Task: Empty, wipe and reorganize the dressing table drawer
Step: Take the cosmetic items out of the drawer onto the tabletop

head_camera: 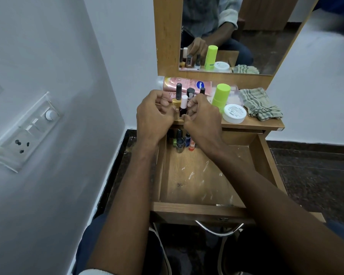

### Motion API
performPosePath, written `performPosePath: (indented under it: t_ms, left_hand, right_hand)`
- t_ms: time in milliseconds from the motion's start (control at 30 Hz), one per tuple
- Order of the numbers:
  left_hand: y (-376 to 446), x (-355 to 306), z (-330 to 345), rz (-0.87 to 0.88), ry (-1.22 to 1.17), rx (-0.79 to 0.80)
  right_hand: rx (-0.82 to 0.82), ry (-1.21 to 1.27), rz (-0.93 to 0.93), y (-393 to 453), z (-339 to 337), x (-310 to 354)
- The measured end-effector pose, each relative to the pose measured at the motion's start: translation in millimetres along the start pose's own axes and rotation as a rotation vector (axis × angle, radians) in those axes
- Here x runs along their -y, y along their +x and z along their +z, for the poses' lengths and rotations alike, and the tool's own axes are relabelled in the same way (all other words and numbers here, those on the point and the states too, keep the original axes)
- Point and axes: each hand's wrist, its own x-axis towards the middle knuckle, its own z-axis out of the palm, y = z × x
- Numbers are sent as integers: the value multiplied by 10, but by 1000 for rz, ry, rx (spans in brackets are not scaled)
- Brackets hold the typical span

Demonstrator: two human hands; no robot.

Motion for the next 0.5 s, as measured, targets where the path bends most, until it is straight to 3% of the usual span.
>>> performPosePath:
  t_ms: [233,500]
  left_hand:
    - [-41,26,-64,15,22,184]
    - [97,98,-169,-16,150,104]
  right_hand:
    - [28,19,-40,-52,54,60]
    - [-2,-75,-175,-164,24,-52]
